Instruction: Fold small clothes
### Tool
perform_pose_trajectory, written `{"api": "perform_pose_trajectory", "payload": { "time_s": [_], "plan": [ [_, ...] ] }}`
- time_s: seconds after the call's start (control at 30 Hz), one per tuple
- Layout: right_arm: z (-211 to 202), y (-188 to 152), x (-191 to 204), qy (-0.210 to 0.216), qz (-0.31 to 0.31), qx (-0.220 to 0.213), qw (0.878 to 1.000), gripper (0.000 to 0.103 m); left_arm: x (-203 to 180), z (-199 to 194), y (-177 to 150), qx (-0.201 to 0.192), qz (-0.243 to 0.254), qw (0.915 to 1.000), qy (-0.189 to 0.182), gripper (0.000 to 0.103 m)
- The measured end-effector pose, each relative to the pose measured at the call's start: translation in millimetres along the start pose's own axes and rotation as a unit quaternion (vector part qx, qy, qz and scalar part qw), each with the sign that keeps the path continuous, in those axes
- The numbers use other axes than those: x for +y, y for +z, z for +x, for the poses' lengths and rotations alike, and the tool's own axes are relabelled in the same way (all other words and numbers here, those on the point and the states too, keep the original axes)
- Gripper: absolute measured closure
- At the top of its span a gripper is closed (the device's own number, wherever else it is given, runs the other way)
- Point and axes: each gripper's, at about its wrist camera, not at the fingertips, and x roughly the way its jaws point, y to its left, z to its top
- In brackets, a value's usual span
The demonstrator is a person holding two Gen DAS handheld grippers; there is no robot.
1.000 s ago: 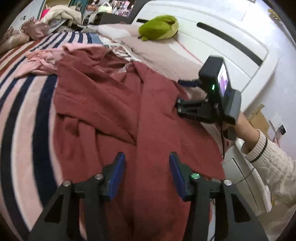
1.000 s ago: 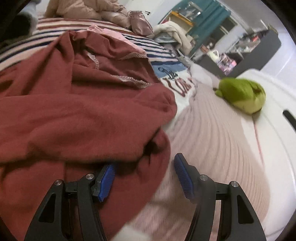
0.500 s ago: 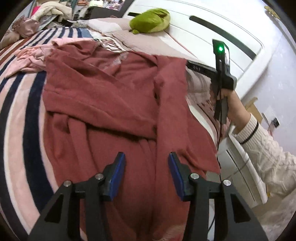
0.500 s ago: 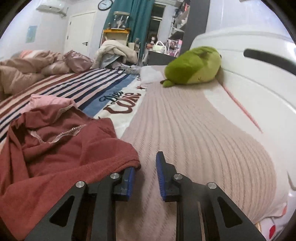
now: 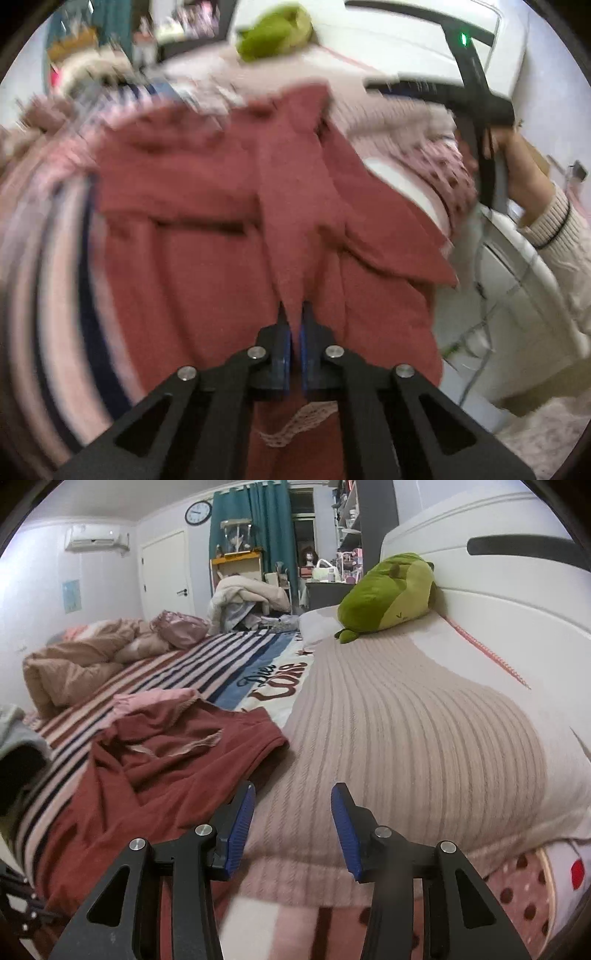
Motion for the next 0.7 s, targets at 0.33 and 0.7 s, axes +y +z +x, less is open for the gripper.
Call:
{"api": "perform_pose_trajectory", "payload": {
  "time_s": [0.33,0.7],
  "plan": [
    [-19,-2,3,0.015,-0.011,0.001,1.0,0.064,14,-27,-31,0.091,0.057,0.9941,-0.014,0.086],
    [1,1,16,0.029,-0.026,0.016,0.999,0.063,83,-2,25,-0.005,-0.099,0.9914,-0.086,0.088]
  ]
}}
